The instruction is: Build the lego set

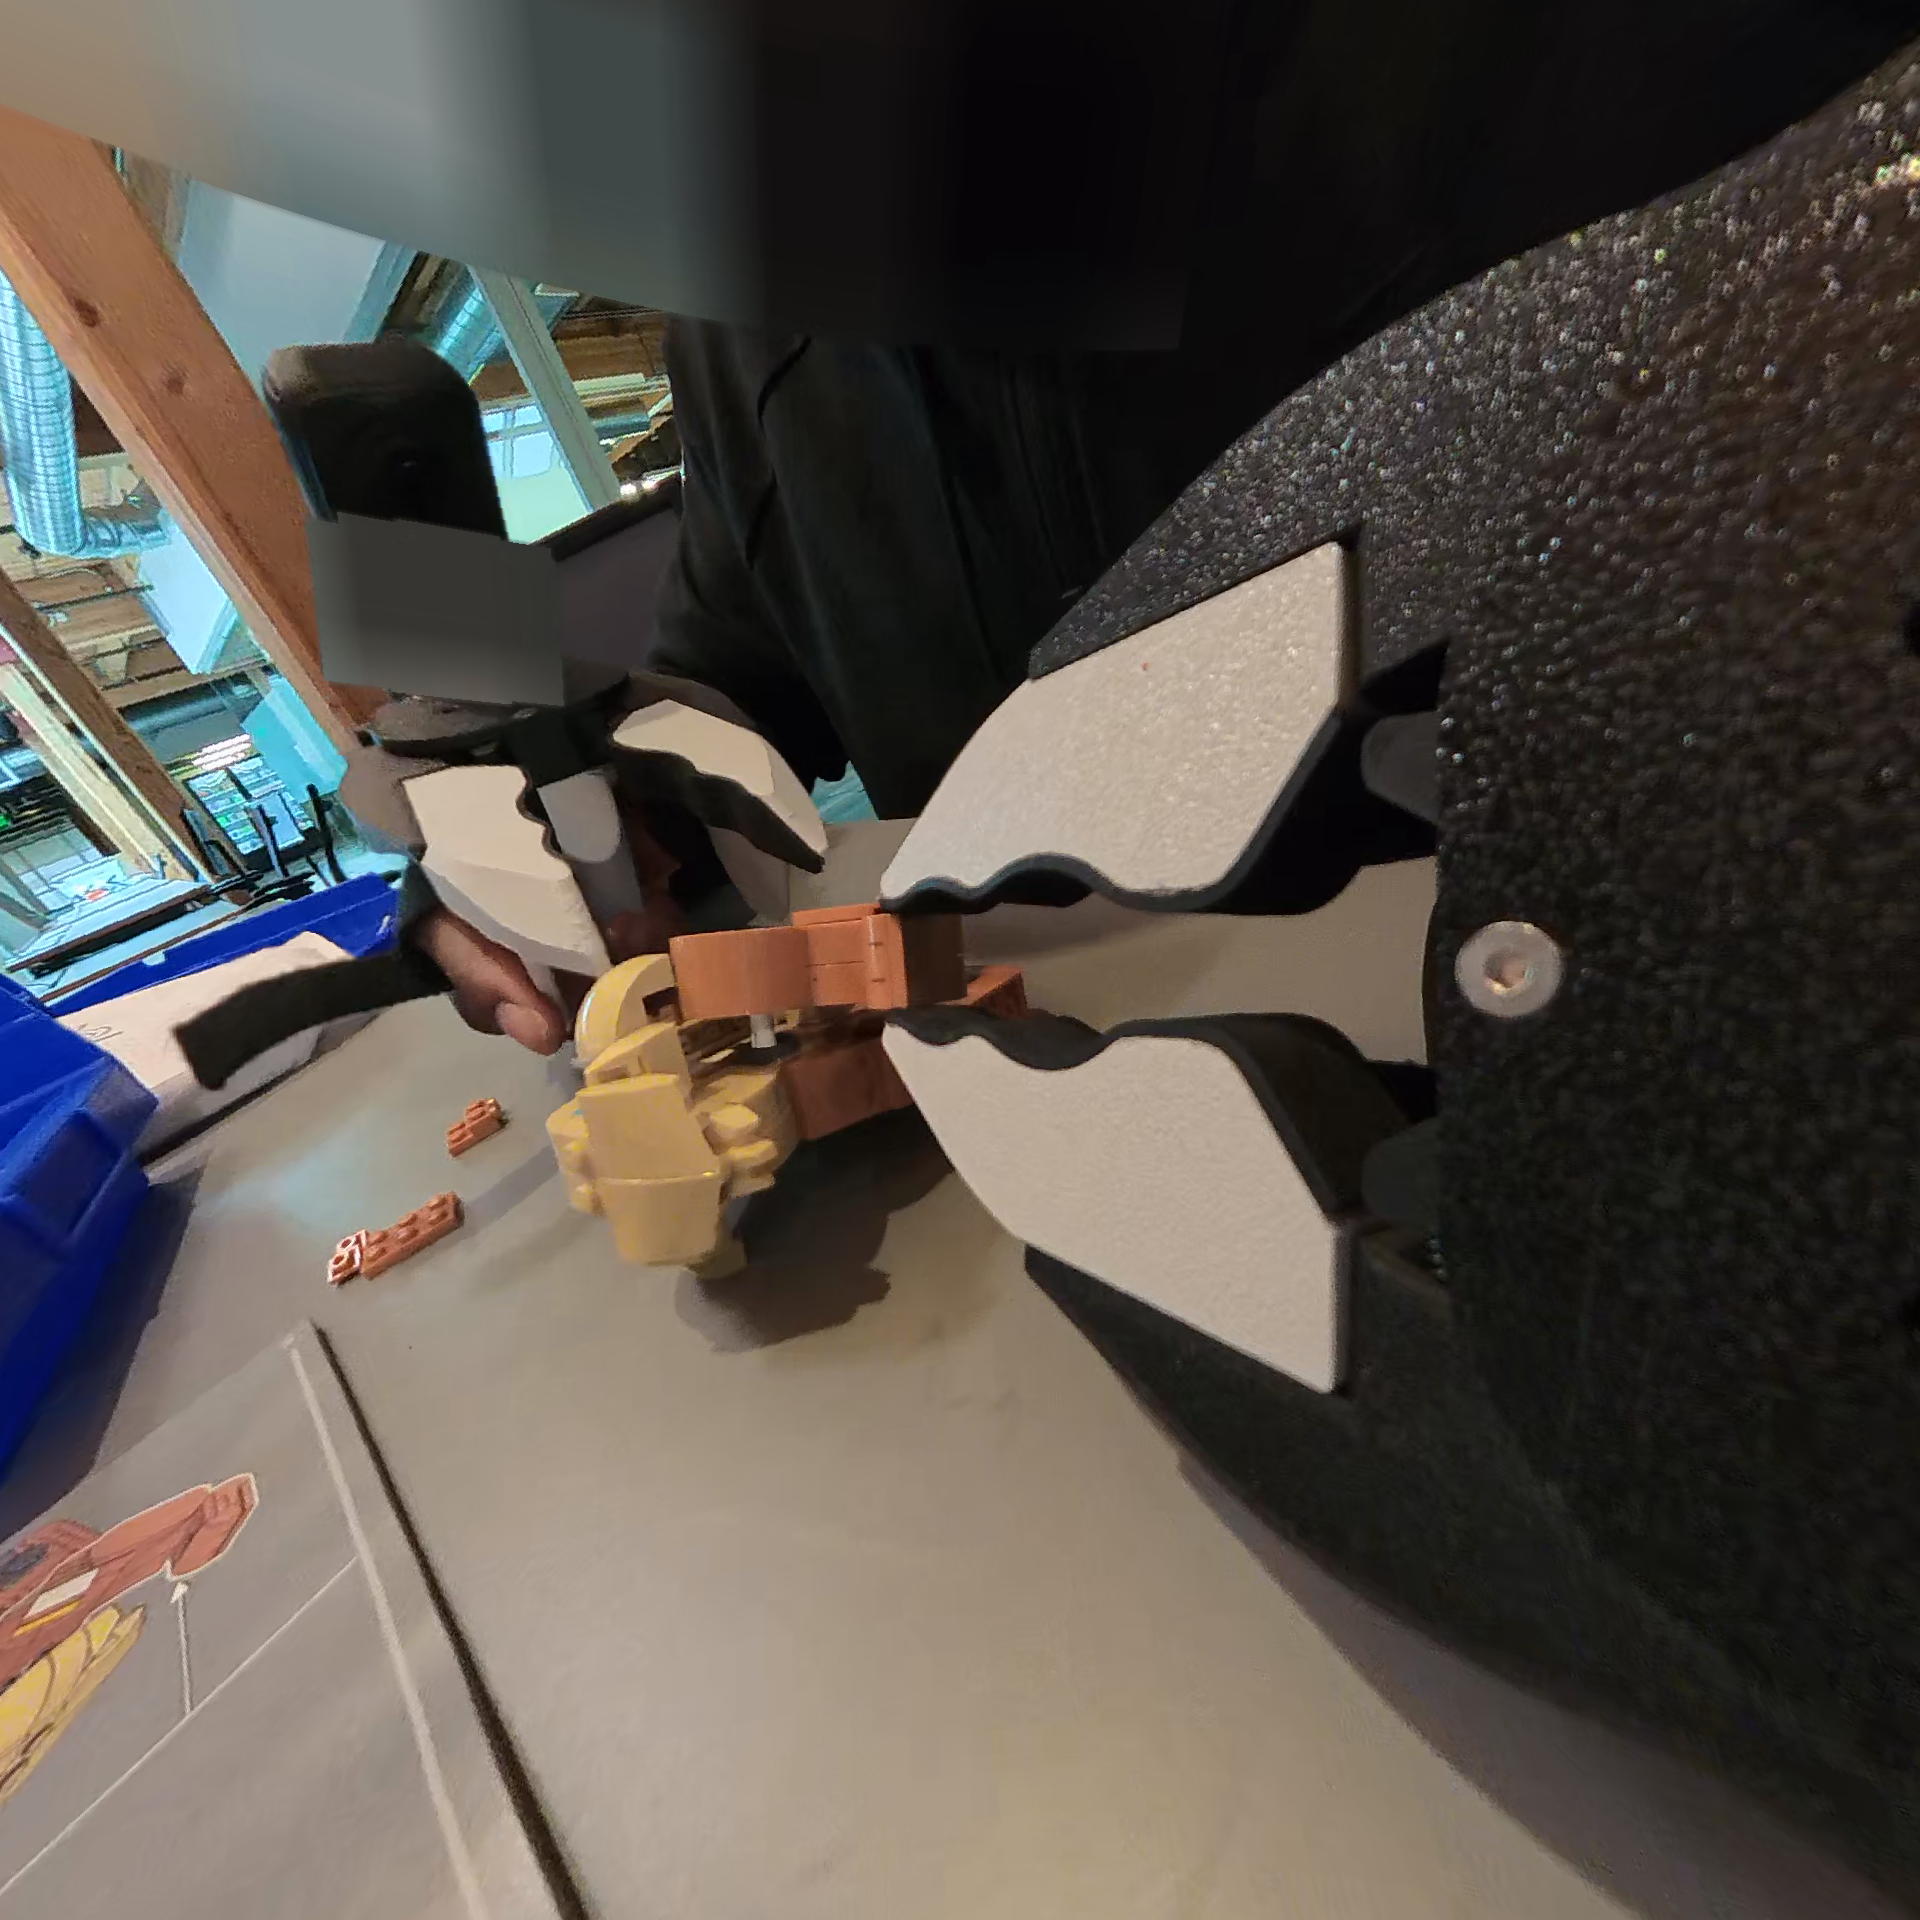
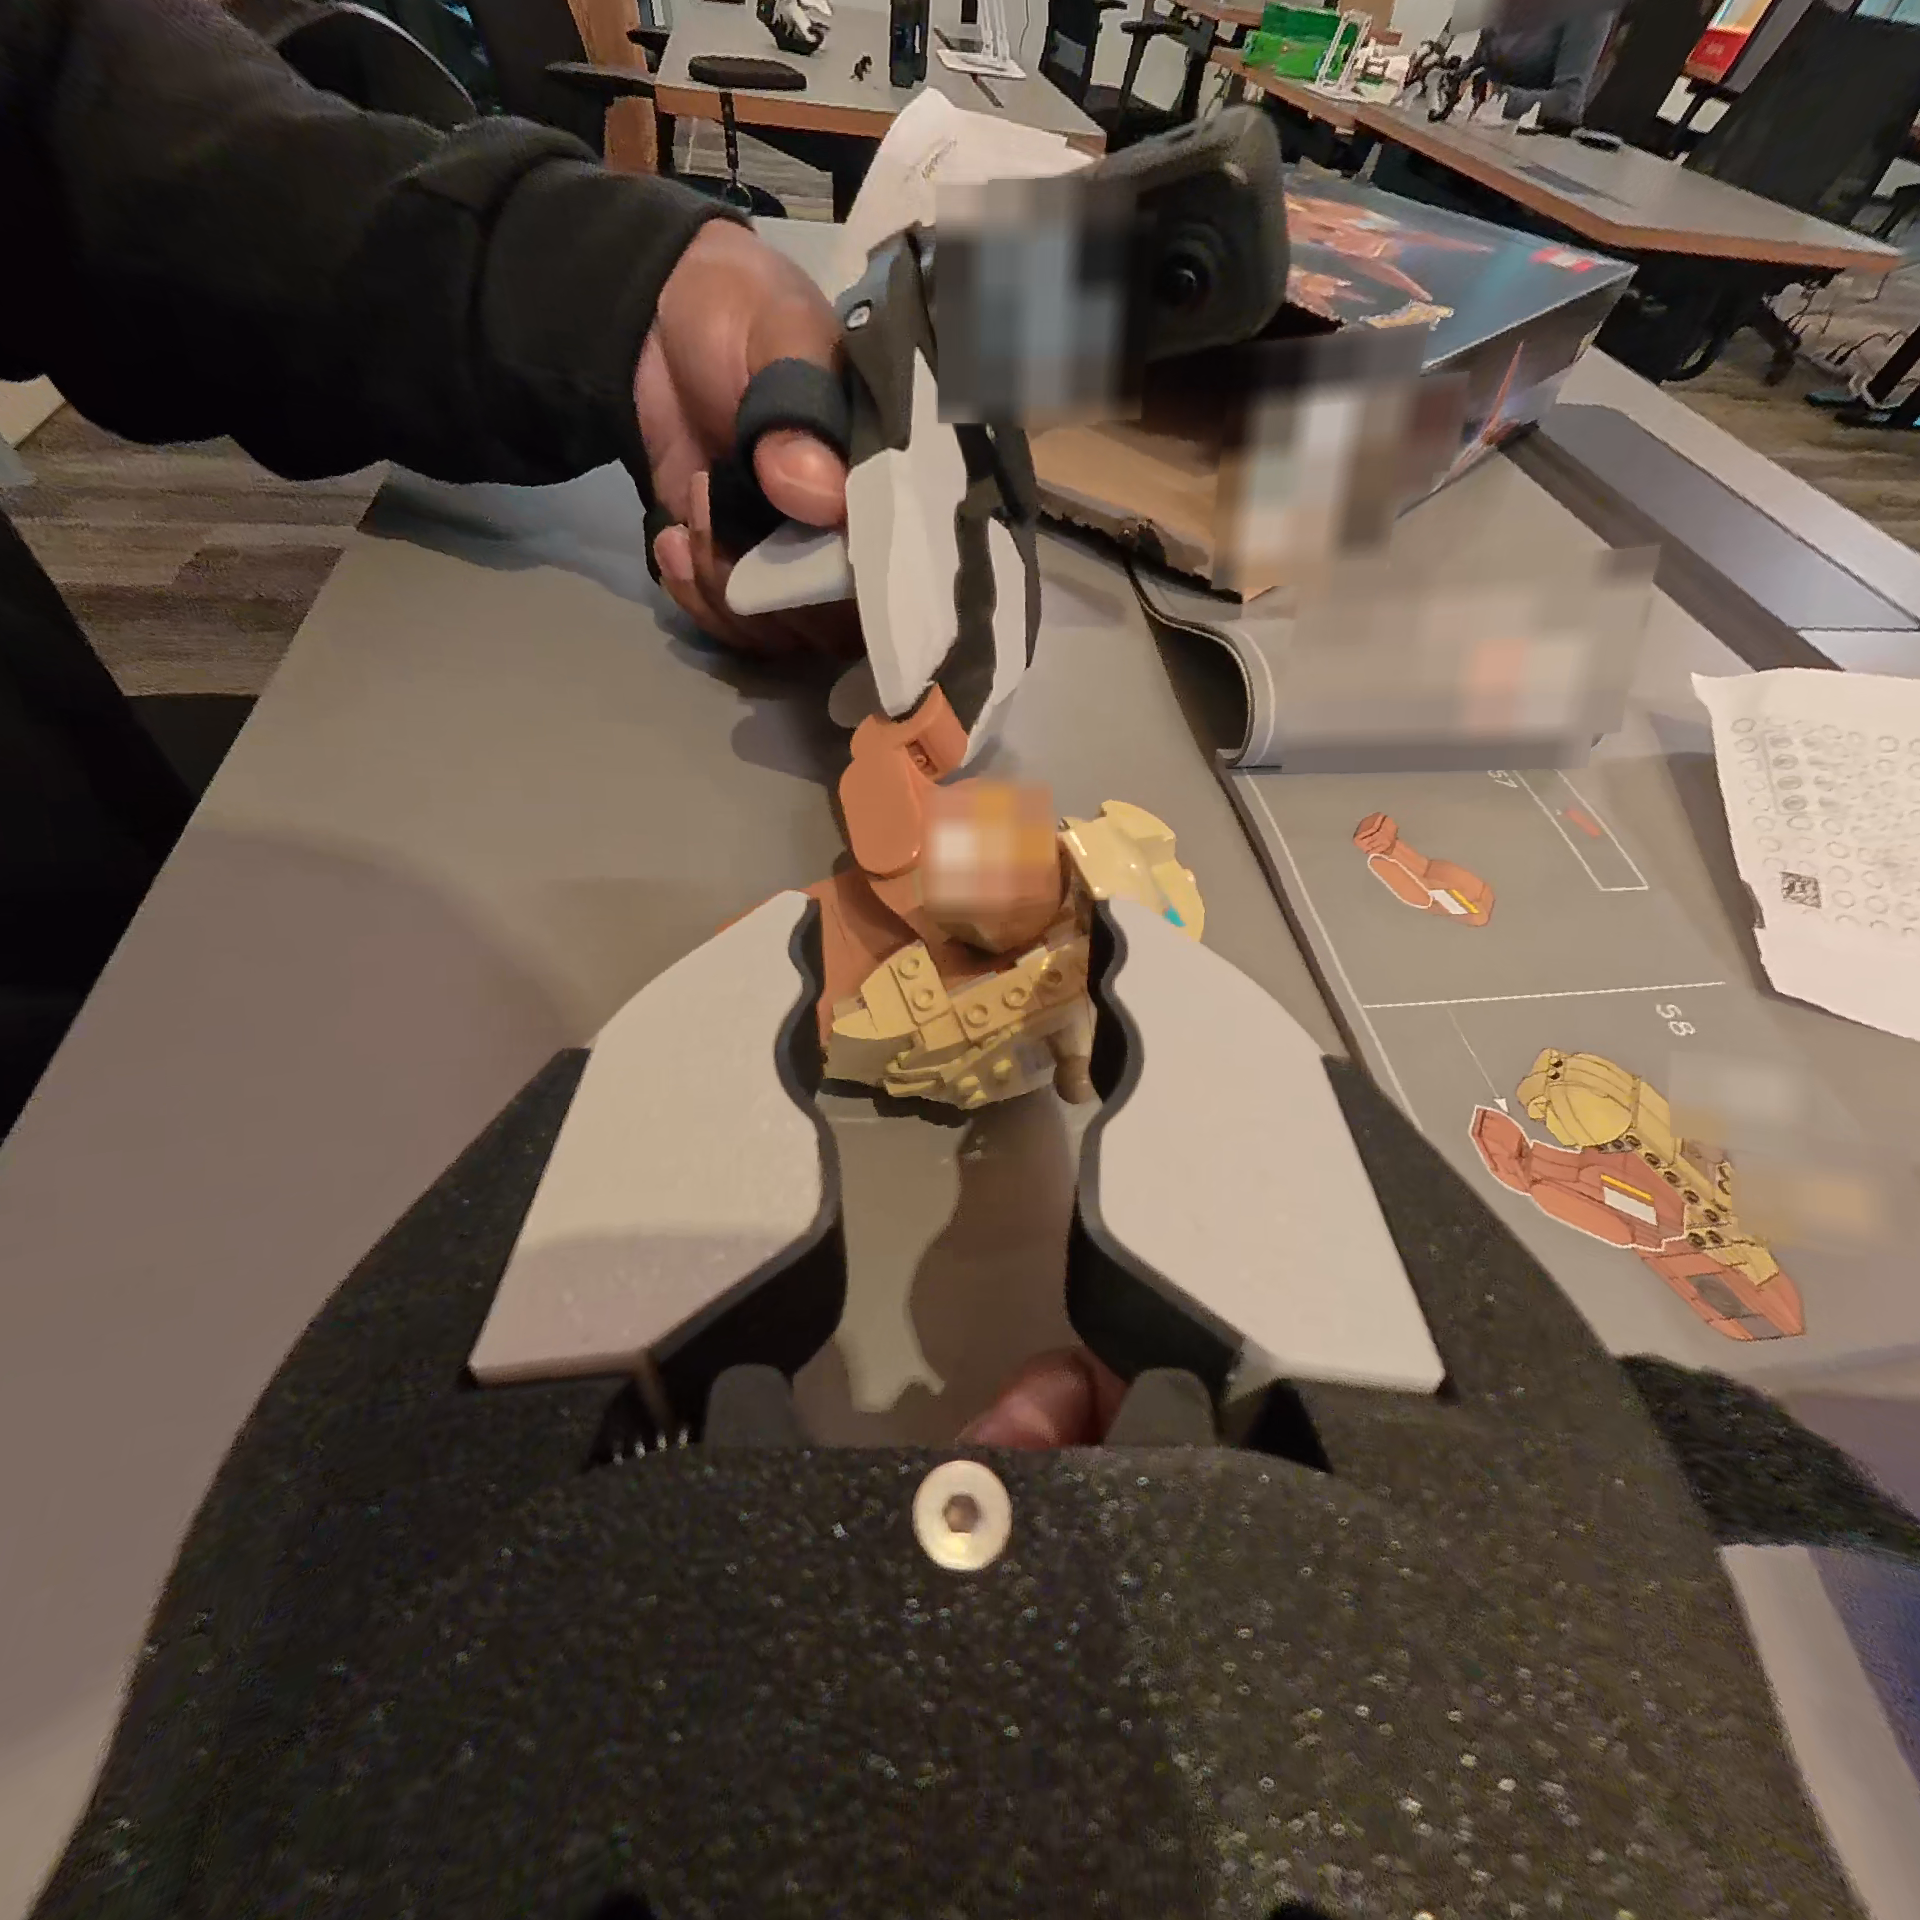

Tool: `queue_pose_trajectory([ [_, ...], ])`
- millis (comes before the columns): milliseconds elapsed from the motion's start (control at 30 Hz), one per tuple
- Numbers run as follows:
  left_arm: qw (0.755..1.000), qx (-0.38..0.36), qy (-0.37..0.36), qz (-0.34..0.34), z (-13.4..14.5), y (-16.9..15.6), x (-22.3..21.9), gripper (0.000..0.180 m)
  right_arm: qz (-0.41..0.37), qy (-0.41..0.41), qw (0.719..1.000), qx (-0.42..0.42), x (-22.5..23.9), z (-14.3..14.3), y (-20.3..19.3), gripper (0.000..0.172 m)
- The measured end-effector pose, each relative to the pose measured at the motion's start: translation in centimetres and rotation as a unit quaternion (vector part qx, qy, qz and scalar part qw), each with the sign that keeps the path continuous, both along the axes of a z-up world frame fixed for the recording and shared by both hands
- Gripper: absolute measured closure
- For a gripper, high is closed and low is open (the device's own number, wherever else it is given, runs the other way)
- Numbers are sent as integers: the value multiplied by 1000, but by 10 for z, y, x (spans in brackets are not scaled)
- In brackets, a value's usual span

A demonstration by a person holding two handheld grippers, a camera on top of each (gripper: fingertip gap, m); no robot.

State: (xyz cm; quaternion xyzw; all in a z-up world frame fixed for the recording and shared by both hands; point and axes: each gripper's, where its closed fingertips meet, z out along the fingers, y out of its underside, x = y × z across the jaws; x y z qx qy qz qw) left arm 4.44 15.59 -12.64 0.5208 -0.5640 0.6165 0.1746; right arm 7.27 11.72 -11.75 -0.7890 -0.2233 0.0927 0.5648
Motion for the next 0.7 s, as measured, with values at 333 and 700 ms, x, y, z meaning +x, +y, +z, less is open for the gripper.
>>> queue_pose_trajectory([
  [333, 999, 6, 6, -34, 2, -1, 1, 164, 5, -63, 997, 37, -5, 0, 2, 123],
  [700, 993, 50, -50, -90, 3, -9, -7, 165, 5, -76, 996, 42, -10, -1, -1, 122],
])
